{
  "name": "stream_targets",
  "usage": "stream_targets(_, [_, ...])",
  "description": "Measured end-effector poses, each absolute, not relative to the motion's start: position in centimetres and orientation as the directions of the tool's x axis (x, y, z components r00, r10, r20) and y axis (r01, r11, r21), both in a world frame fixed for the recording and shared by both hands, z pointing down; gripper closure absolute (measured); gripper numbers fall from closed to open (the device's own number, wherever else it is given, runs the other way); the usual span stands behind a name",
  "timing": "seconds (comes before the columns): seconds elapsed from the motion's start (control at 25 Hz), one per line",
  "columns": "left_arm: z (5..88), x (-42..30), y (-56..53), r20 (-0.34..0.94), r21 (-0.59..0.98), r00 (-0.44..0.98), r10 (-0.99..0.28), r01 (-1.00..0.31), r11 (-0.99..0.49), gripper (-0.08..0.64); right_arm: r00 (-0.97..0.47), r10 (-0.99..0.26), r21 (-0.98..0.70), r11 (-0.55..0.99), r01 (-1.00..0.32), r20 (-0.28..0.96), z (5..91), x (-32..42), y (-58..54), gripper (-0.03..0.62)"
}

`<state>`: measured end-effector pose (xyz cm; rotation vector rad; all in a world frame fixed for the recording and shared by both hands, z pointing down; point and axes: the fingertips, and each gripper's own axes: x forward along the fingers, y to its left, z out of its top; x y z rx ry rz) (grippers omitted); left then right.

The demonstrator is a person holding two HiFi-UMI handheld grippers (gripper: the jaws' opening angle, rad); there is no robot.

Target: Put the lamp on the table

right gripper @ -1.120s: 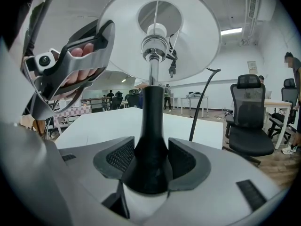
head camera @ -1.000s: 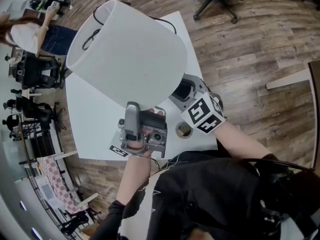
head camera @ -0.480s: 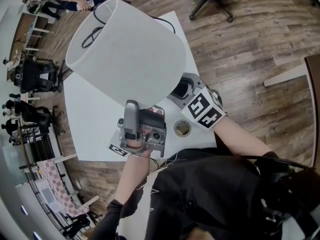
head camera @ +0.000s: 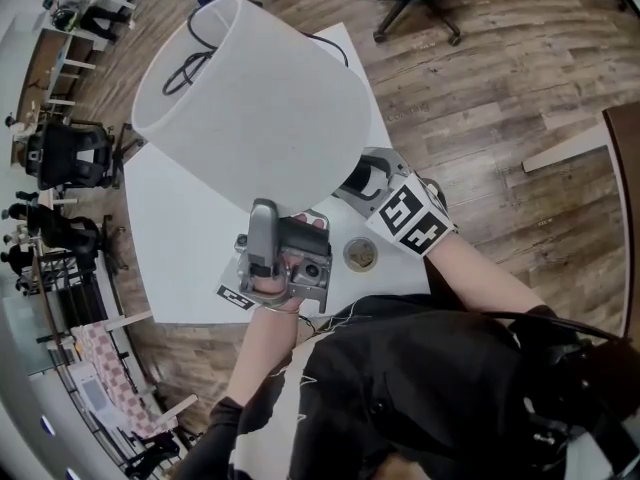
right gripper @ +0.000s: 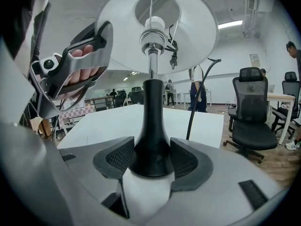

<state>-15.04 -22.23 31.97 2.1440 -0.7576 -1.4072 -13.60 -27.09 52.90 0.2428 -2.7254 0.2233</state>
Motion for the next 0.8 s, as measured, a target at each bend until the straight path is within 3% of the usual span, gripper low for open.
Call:
stream_targets(0.52, [31.9, -14.8, -22.1, -0.676, 0.634, 0.328, -0.66, -0.198, -0.747, 0.545, -0.887, -0.136, -0.12, 0.971, -0.208, 0.44, 53.5, -12.3, -26.9, 0.36])
stream_targets(0.8, [32.1, -14.2, -21.8, -0.676, 0.625, 0.337, -0.655, -0.208, -0.752, 0.545, -0.894, -0.192, -0.104, 0.962, -0.253, 0.405, 52.8, -10.6, -27.0, 0.45])
